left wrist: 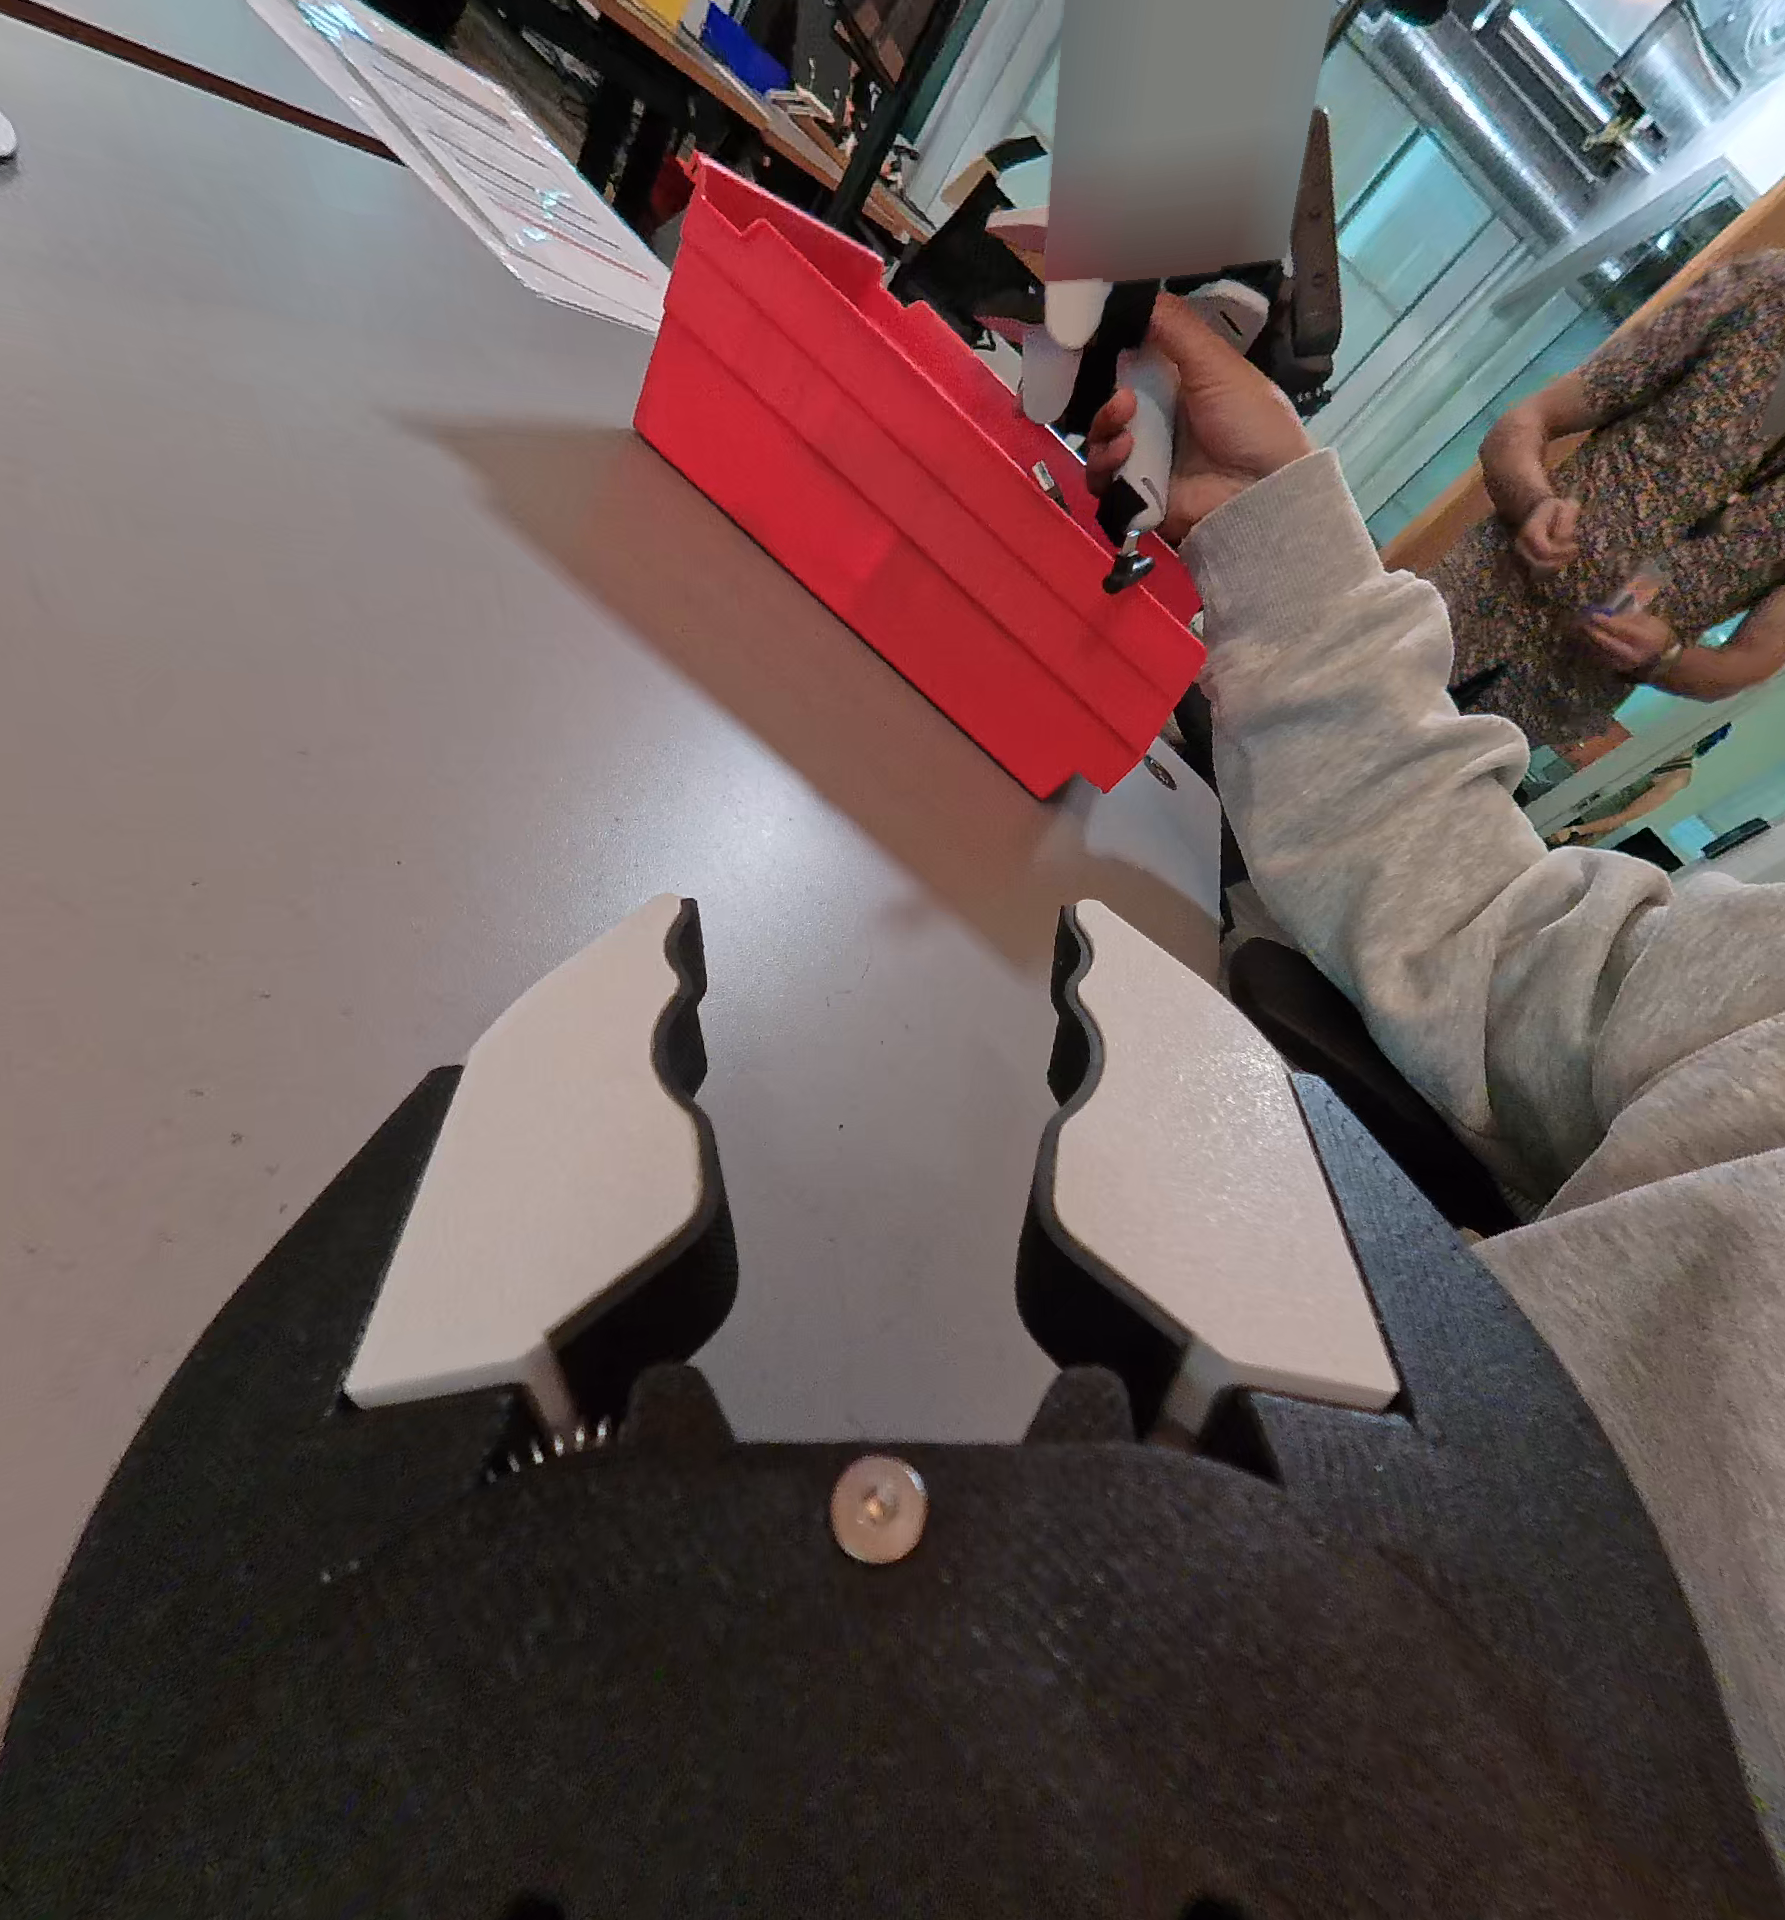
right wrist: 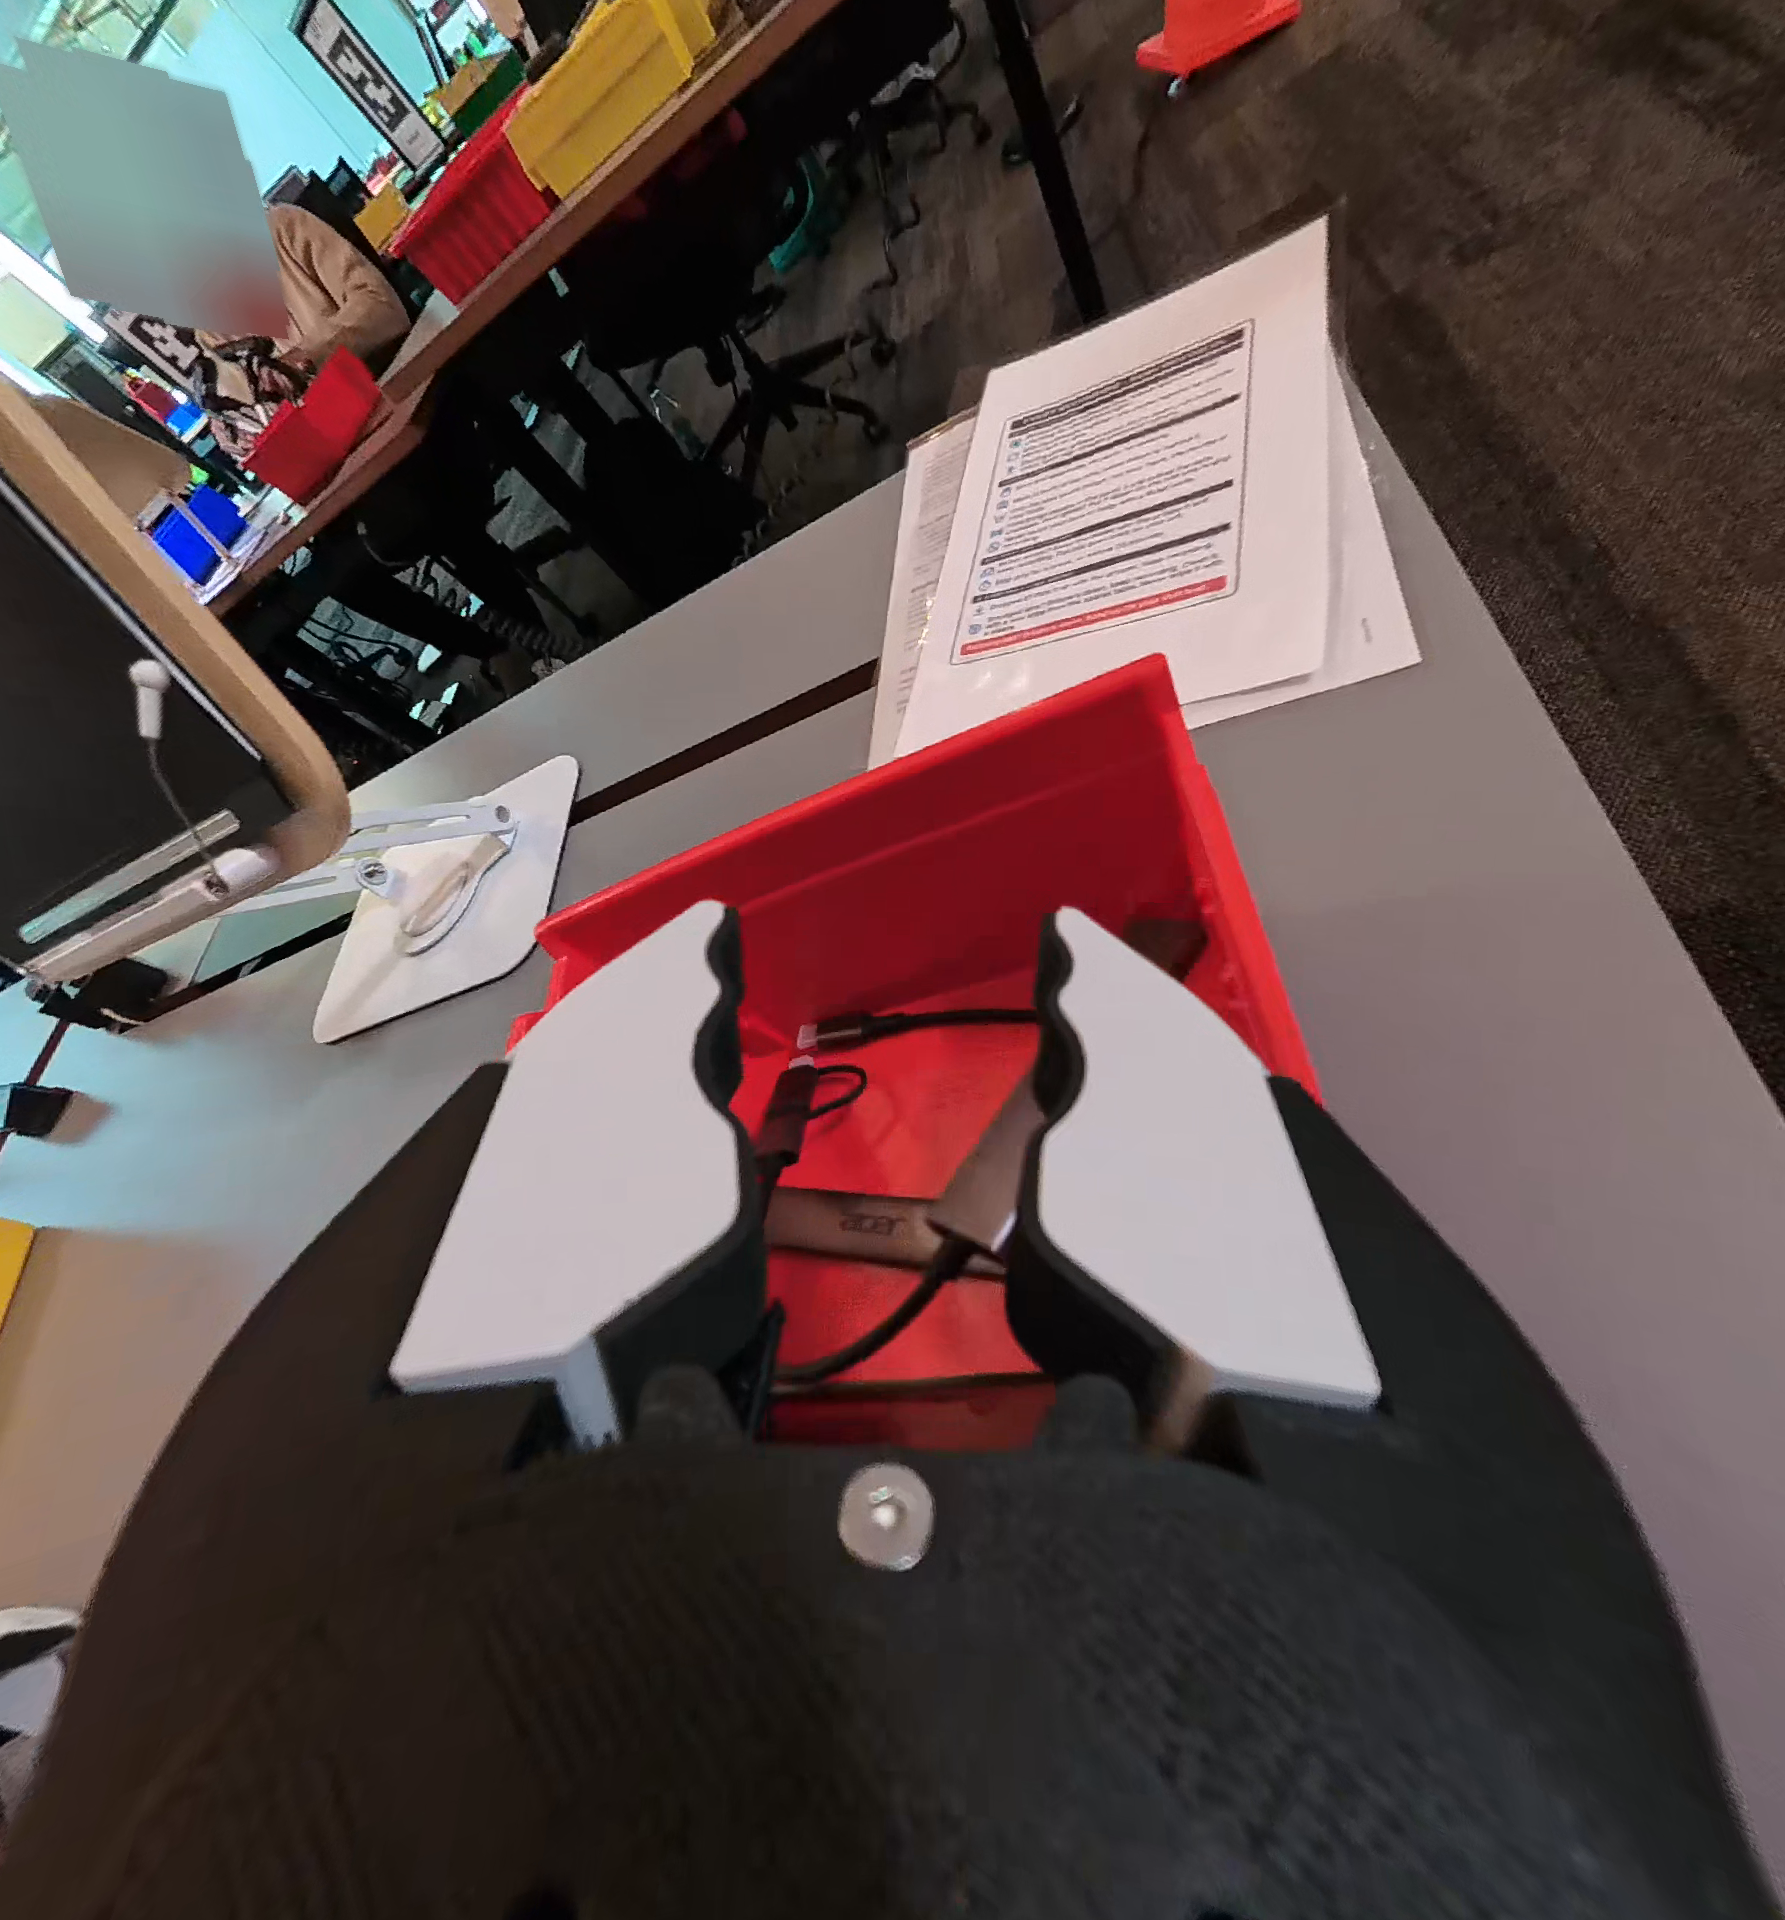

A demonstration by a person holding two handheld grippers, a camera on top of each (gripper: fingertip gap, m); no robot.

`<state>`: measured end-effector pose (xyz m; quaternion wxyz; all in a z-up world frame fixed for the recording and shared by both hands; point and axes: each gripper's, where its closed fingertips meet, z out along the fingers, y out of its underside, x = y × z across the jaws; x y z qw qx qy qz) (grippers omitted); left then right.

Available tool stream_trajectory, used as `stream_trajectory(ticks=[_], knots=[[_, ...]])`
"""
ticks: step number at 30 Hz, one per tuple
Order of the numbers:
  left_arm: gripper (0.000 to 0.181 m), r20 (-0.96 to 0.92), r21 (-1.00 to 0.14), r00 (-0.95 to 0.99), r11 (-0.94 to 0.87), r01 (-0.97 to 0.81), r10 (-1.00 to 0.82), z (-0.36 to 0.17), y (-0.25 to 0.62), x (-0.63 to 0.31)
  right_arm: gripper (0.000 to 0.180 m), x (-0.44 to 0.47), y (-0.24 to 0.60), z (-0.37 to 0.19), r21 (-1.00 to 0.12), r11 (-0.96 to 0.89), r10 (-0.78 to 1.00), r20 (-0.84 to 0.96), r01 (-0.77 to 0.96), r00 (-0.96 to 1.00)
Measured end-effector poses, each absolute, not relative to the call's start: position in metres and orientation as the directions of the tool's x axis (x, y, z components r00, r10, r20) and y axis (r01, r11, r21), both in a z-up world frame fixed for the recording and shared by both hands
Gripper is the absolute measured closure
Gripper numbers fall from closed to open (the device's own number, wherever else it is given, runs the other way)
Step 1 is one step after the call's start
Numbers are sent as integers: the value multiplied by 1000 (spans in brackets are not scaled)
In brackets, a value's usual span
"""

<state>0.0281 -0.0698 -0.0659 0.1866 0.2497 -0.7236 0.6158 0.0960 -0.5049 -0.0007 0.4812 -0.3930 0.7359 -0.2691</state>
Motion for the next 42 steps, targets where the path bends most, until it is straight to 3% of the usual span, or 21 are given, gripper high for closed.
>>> stream_trajectory(ticks=[8, 16, 24, 29, 32, 36, 40, 42], knots=[[115, 575, -799, -807, 118, -589, -132, -66, -70, 27, 133, 92, -488, 12, -812, 463, -886, -431, -354, -169], [114, 570, -804, -813, 127, -581, -117, -65, -72, 24, 151, 69, -477, 58, -937, 269, -962, -249, -224, -113], [112, 504, -843, -863, 202, -498, -24, -59, -103, 9, 176, 14, -466, 50, -968, 239, -961, -225, -79, -161], [113, 498, -850, -867, 204, -486, 9, -54, -112, 6, 170, -57, -490, 24, -999, 47, -889, -35, -15, -457], [113, 509, -844, -861, 200, -498, 7, -55, -111, 9, 161, -96, -501, 4, -998, -6, -815, 40, -62, -578], [113, 523, -835, -853, 198, -513, -6, -59, -110, 14, 155, -110, -517, -34, -963, 106, -813, 59, -247, -579], [113, 530, -829, -848, 199, -522, -15, -61, -110, 17, 143, -97, -529, -64, -939, 143, -869, 32, -313, -493], [113, 540, -824, -841, 194, -532, -13, -60, -110, 18, 147, -92, -530, -66, -943, 178, -895, -37, -281, -444]])
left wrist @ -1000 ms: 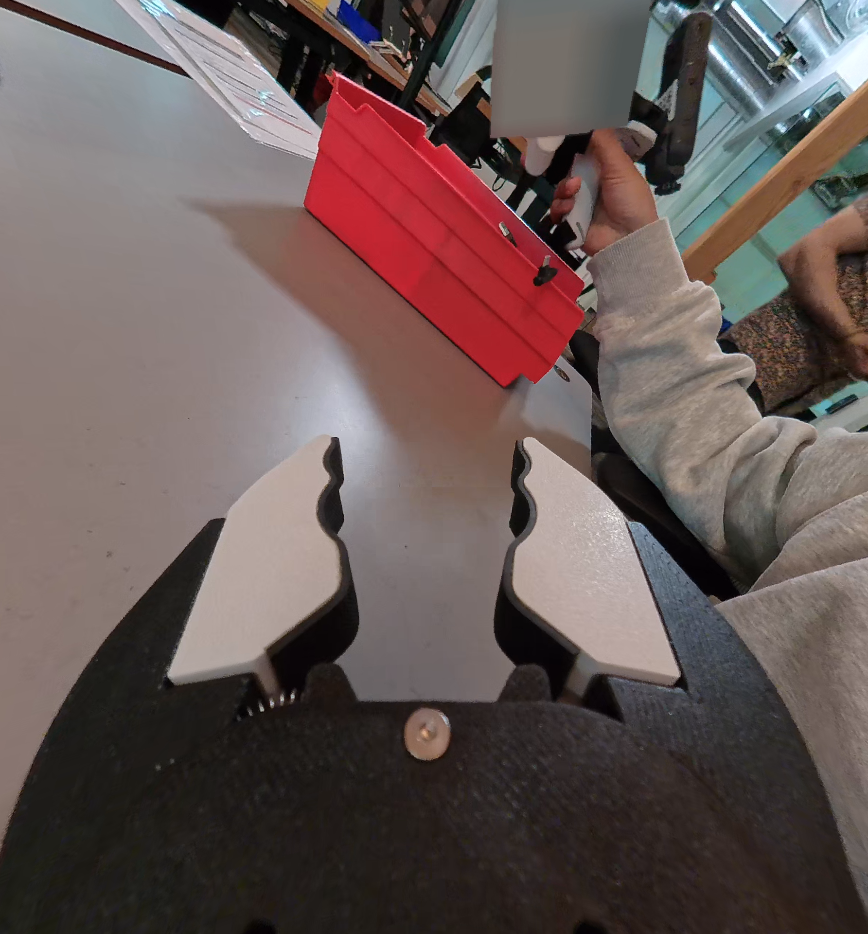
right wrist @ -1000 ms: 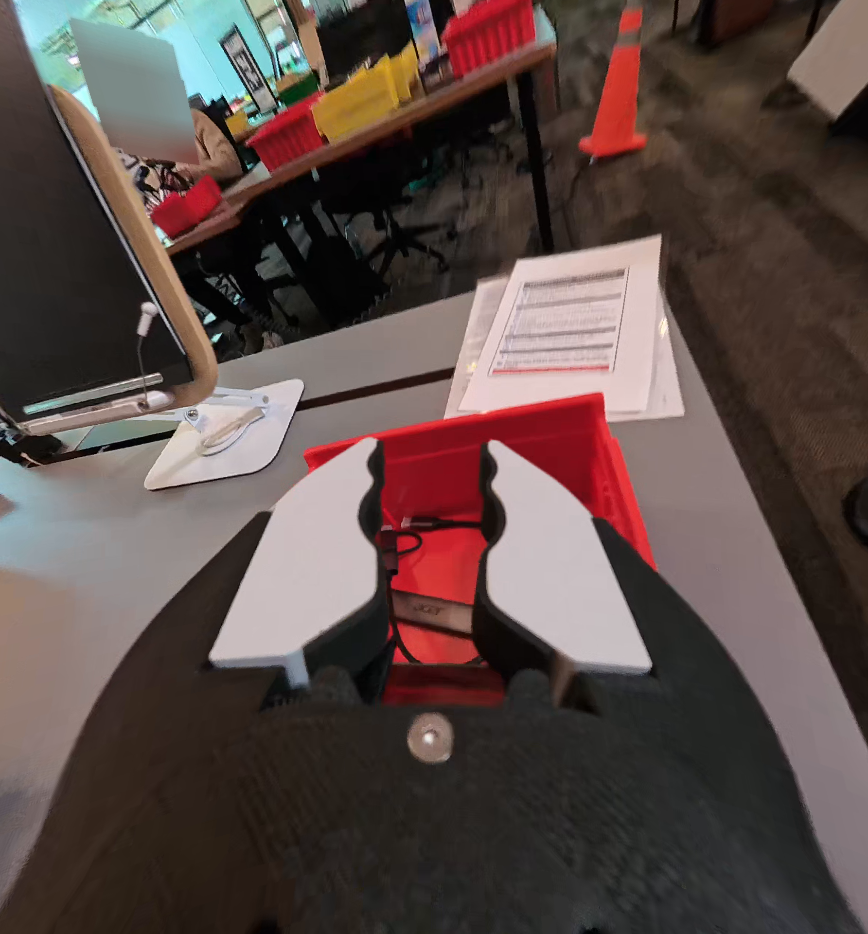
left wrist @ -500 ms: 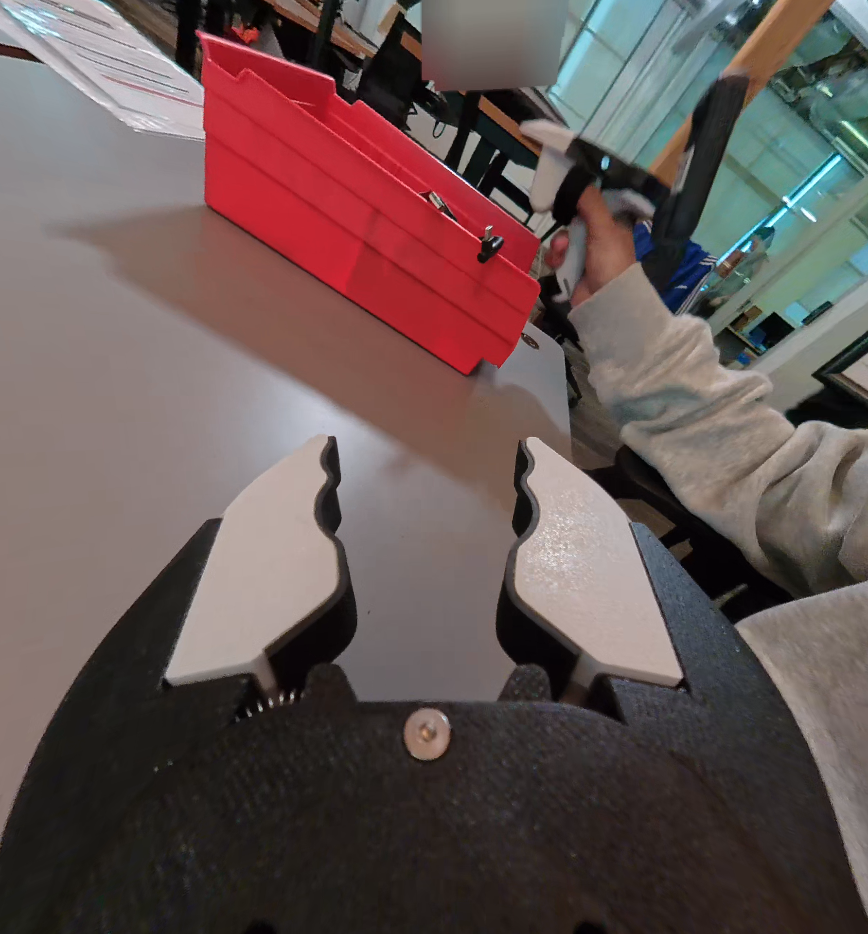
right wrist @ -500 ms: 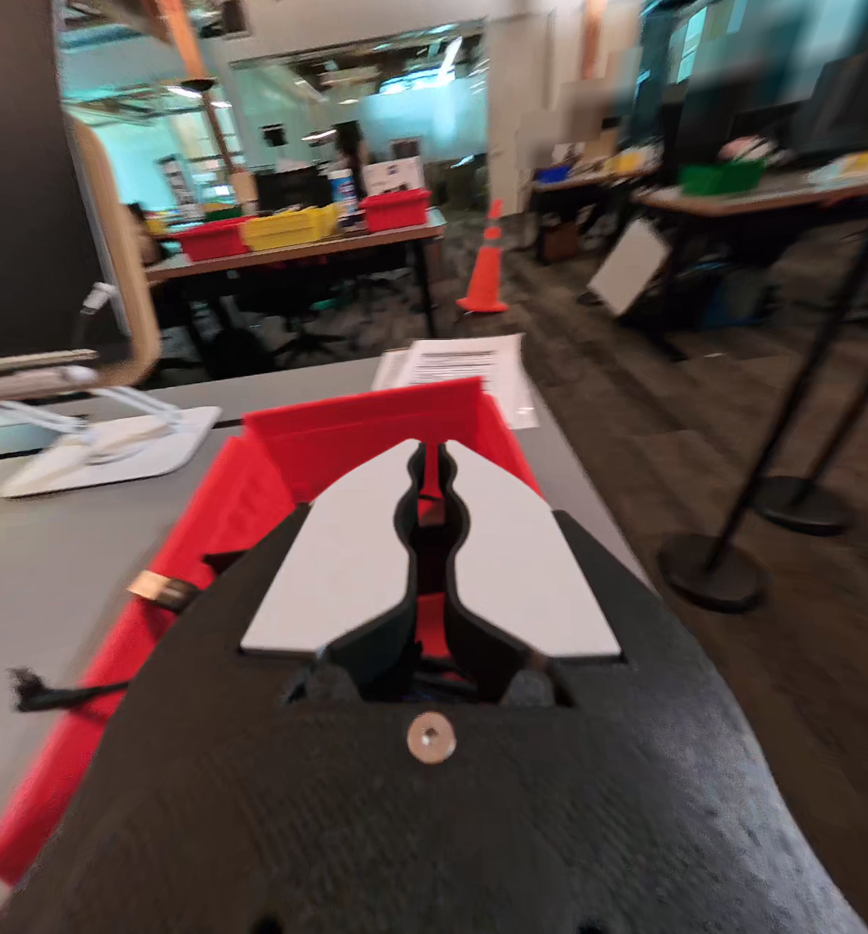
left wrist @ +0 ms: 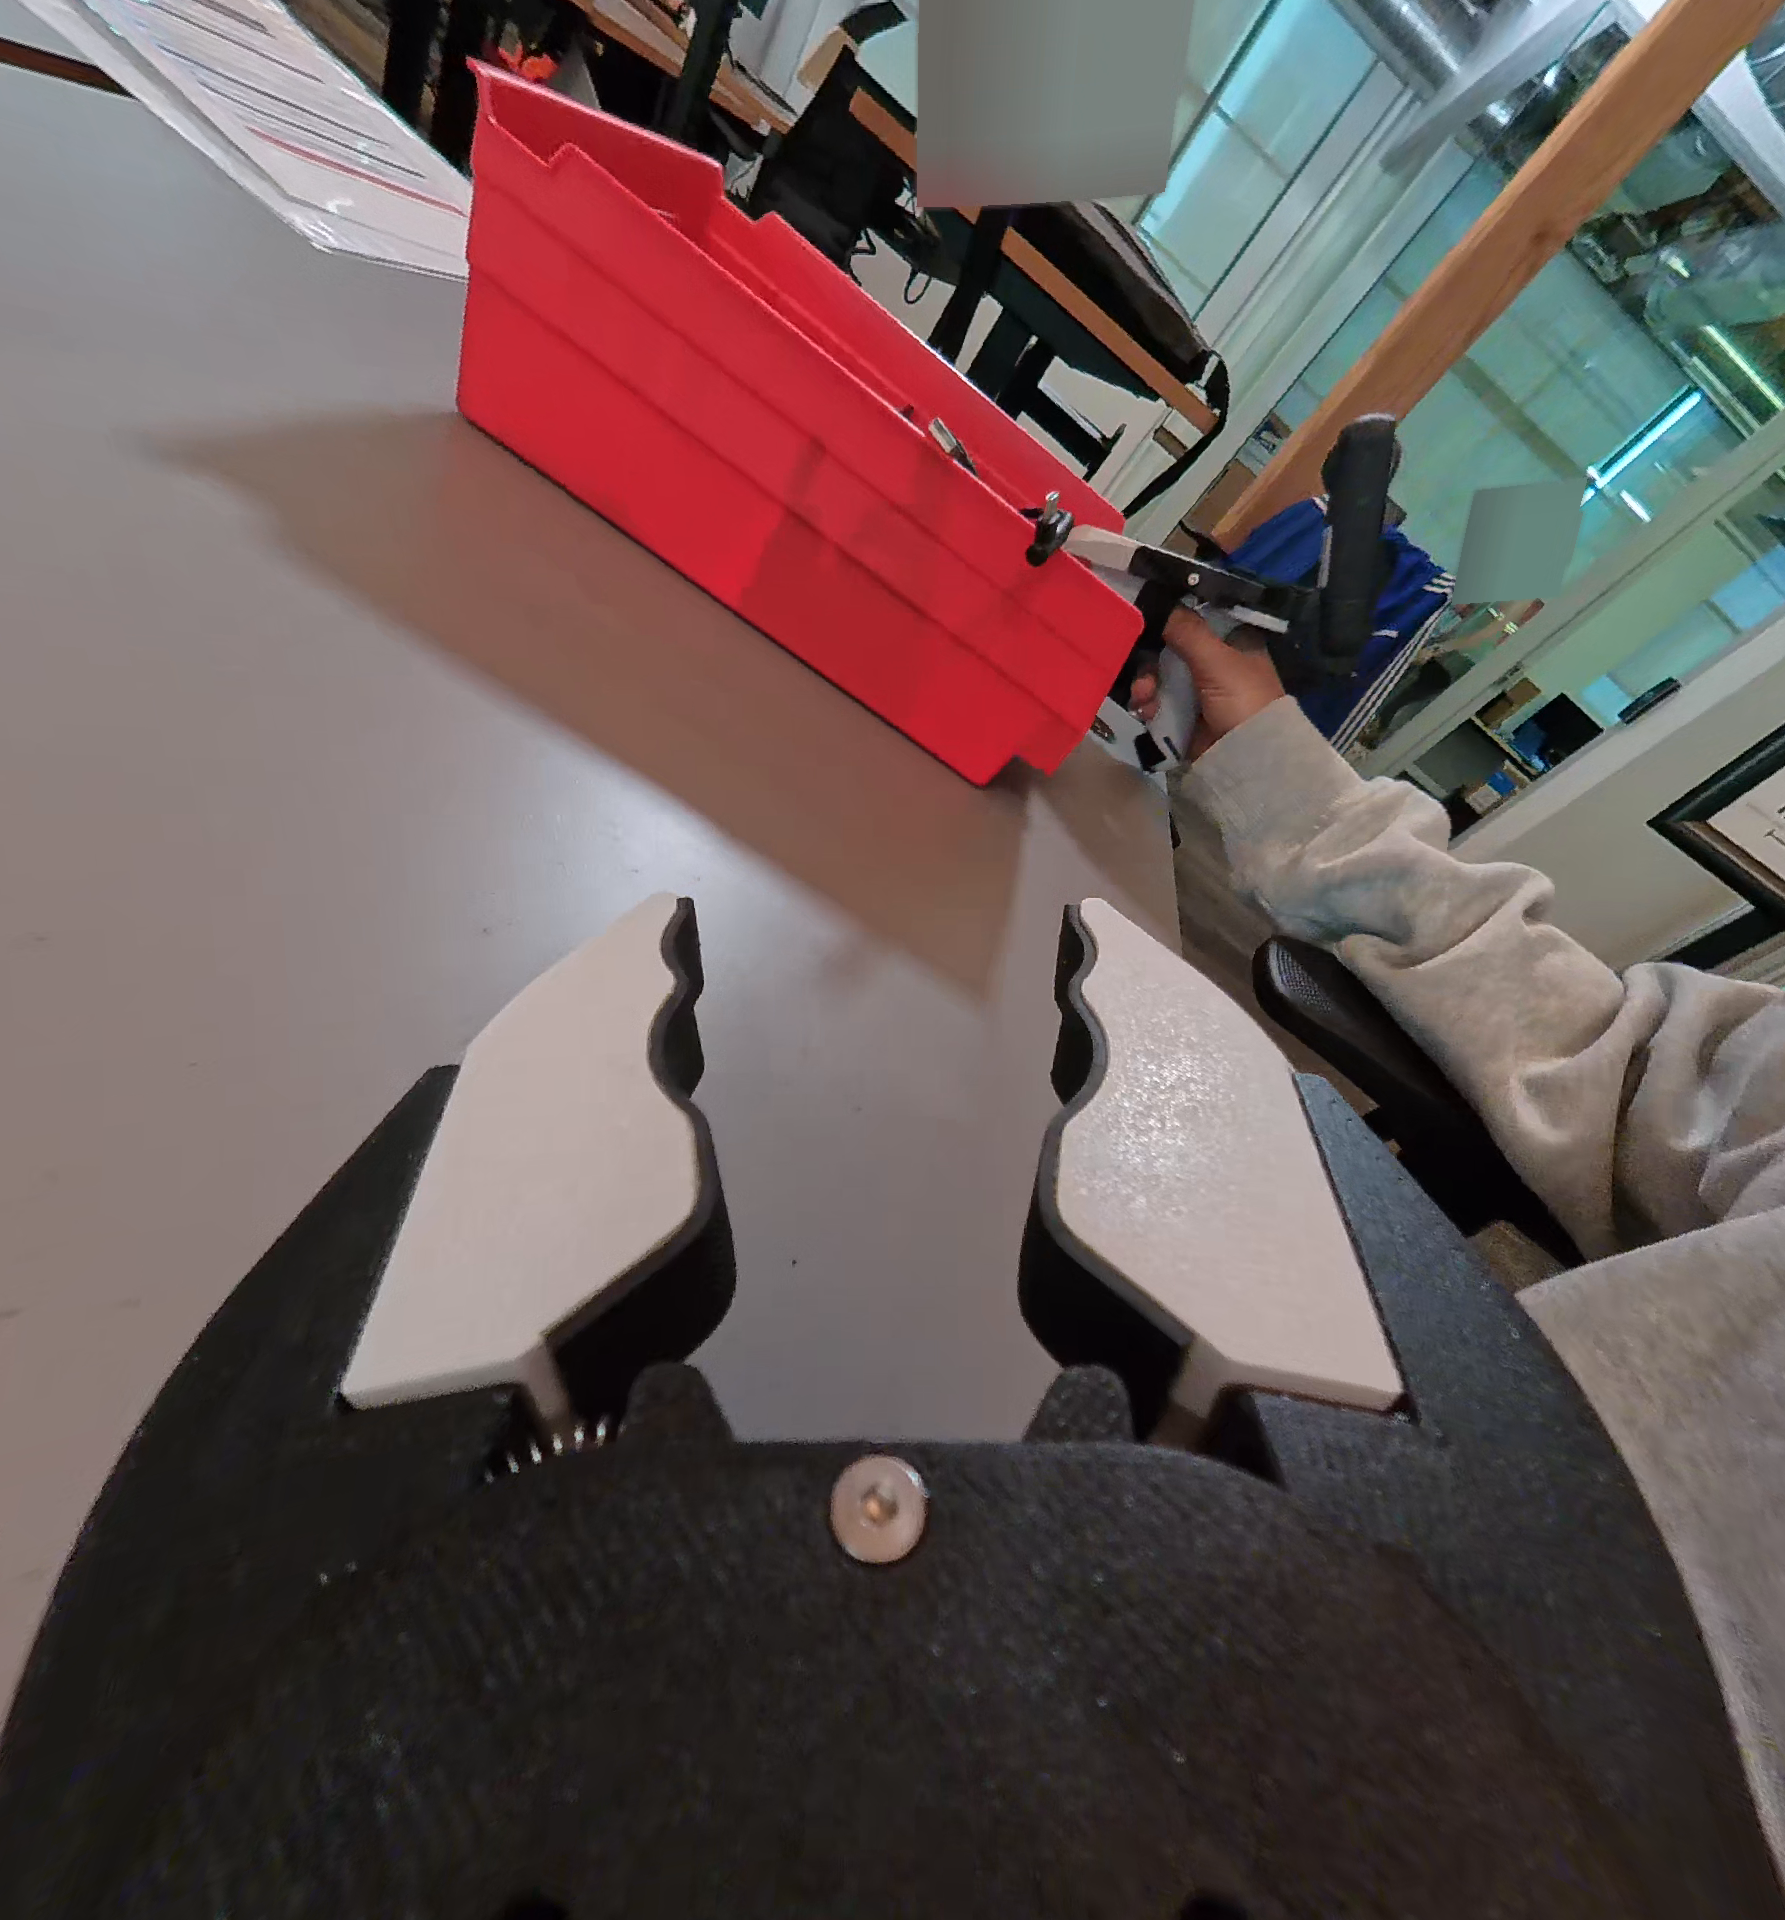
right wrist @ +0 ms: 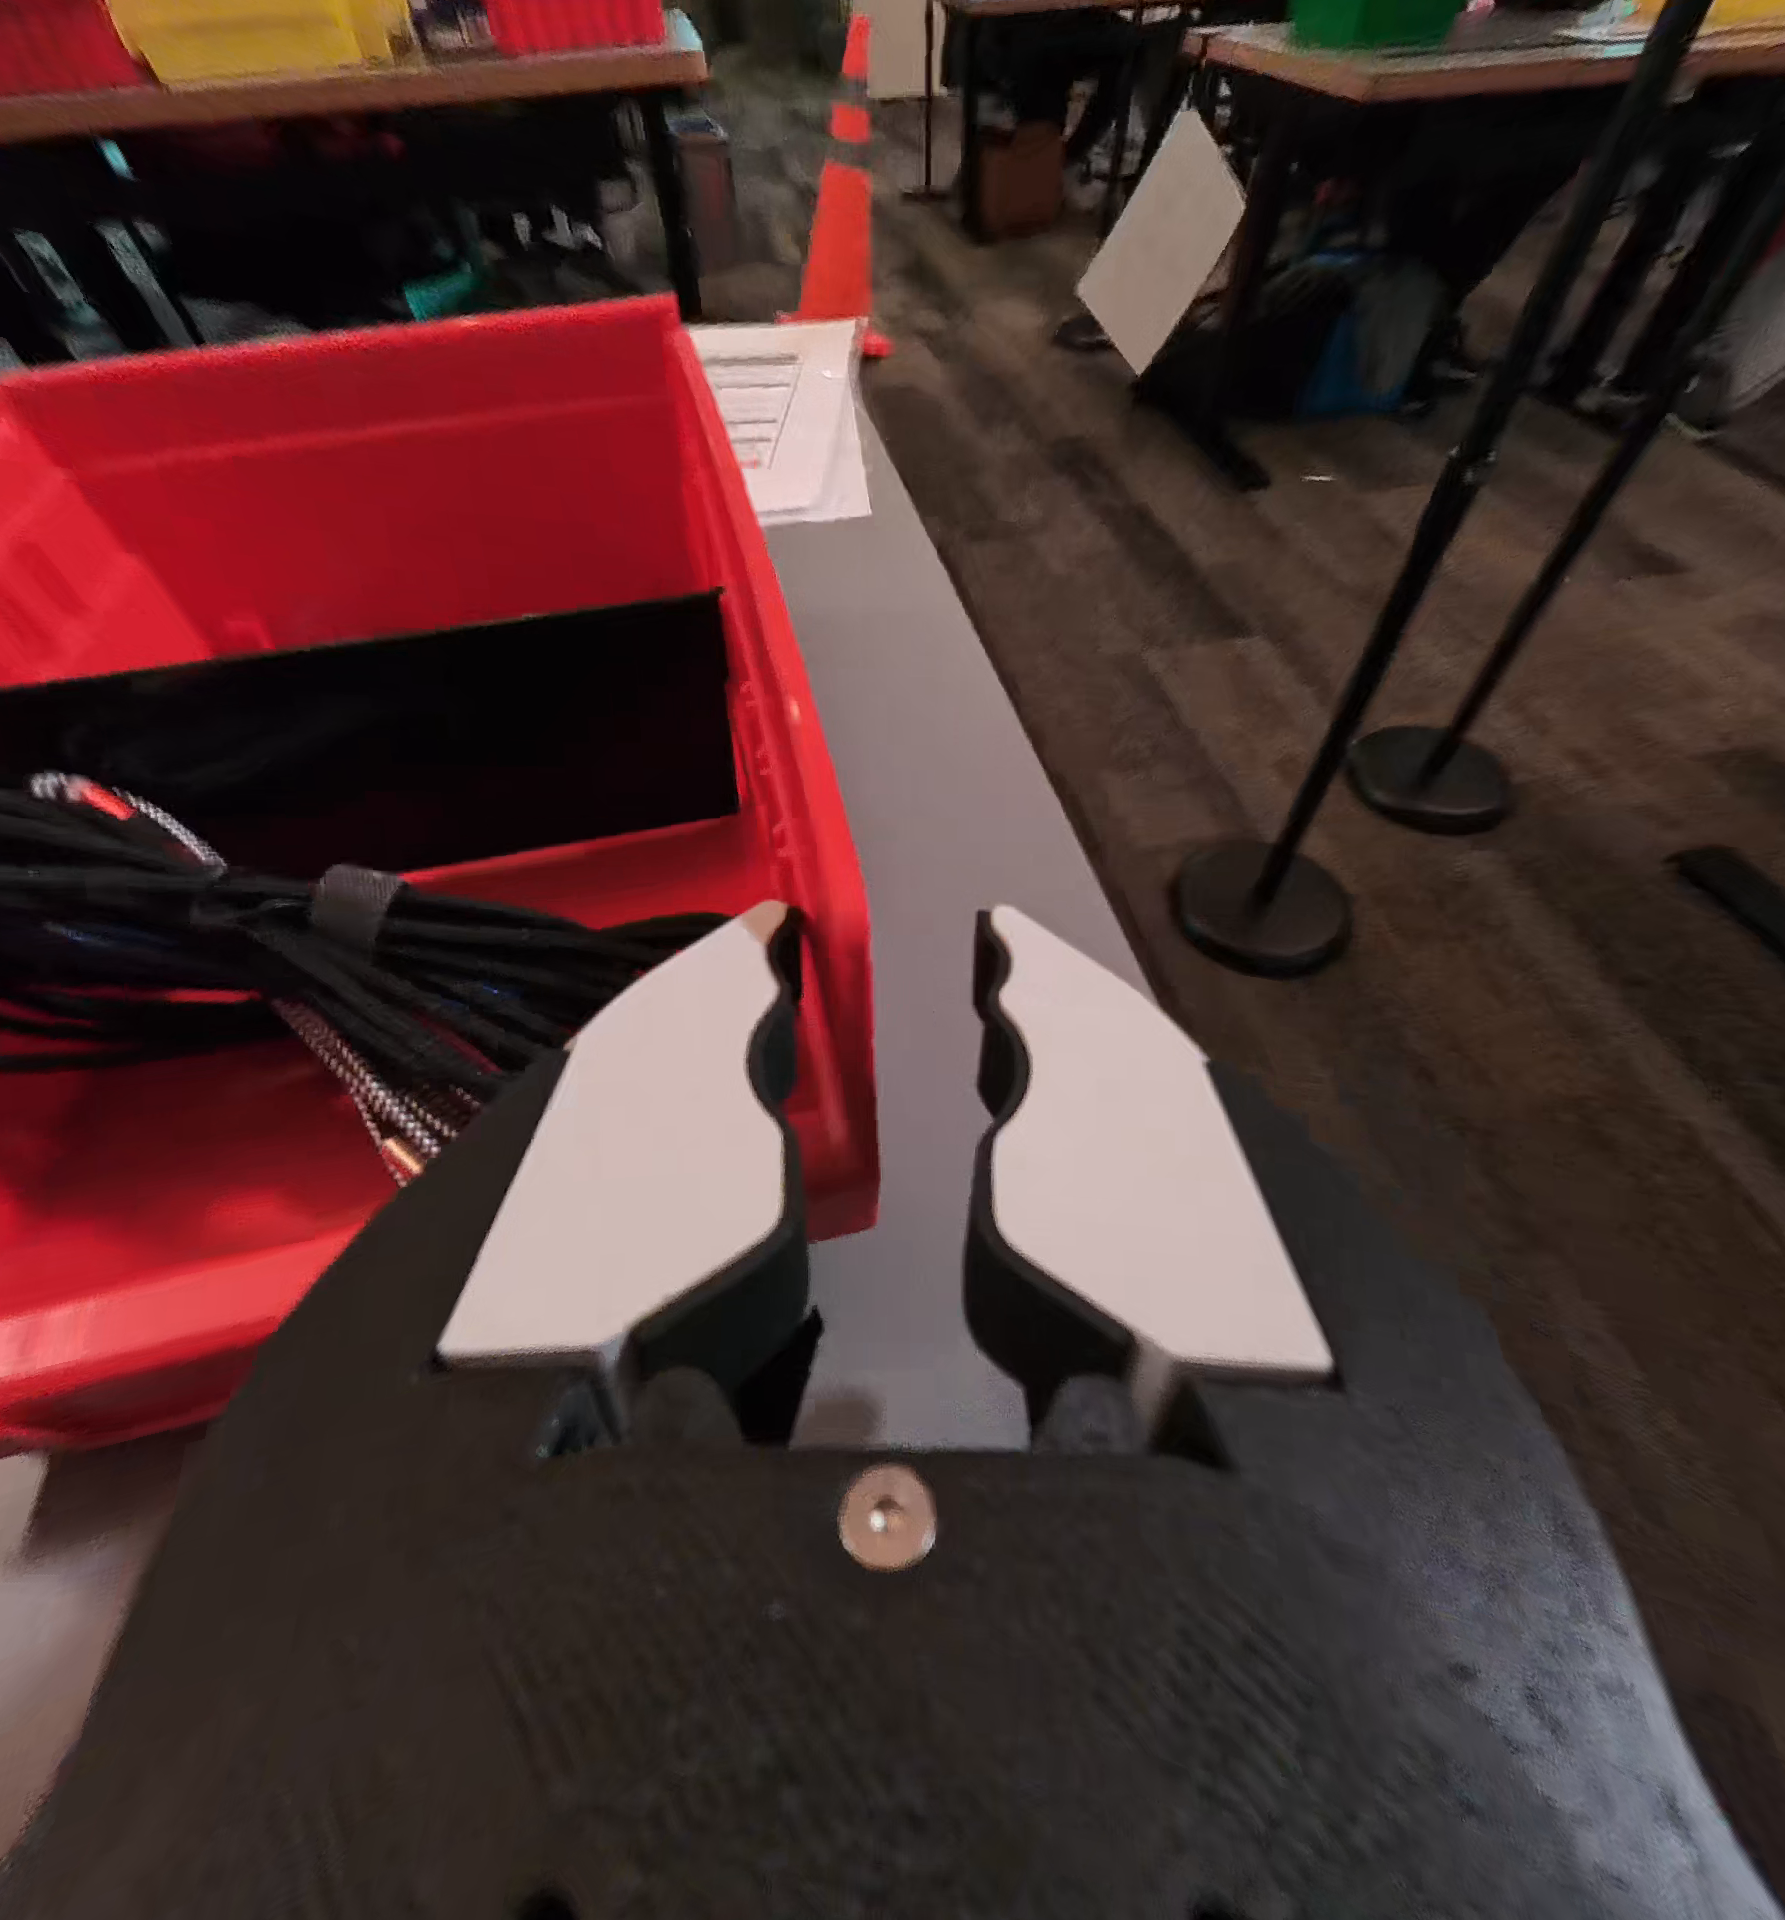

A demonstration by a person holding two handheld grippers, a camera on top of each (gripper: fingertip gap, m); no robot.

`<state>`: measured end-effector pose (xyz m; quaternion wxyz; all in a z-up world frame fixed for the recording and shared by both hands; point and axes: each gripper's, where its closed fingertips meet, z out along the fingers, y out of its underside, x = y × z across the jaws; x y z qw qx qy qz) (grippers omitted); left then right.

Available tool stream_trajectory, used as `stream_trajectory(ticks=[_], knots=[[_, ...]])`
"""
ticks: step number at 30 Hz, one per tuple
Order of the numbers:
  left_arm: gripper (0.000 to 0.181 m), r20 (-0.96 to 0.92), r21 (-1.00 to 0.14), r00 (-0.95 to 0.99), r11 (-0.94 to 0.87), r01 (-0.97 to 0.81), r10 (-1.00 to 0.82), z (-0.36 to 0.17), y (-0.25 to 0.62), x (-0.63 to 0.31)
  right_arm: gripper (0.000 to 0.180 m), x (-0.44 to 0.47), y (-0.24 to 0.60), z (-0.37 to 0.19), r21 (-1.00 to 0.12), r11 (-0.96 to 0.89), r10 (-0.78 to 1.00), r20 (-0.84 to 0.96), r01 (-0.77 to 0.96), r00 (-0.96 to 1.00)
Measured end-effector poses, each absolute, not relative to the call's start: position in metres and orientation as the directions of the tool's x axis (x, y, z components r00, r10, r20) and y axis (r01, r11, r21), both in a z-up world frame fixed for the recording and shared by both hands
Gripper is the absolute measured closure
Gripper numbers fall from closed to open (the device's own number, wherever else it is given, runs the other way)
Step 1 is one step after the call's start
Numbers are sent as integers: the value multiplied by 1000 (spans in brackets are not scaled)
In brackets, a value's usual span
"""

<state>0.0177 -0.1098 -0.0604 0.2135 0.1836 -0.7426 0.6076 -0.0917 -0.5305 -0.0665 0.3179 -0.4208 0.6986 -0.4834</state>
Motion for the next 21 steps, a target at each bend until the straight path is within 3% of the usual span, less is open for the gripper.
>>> stream_trajectory(ticks=[5, 6, 14, 21], knots=[[113, 554, -815, -832, 192, -546, -16, -62, -109, 21, 146, -89, -532, -70, -929, 287, -907, -186, -232, -377], [113, 559, -812, -829, 191, -551, -14, -63, -109, 21, 155, -88, -527, -69, -931, 276, -918, -182, -237, -351], [113, 582, -800, -813, 183, -572, 3, -59, -109, 19, 166, -77, -447, -63, -939, 54, -995, -80, -341, 63], [113, 590, -795, -807, 178, -581, 1, -59, -108, 22, 156, -77, -406, -65, -901, -12, -966, -102, -434, 240]])
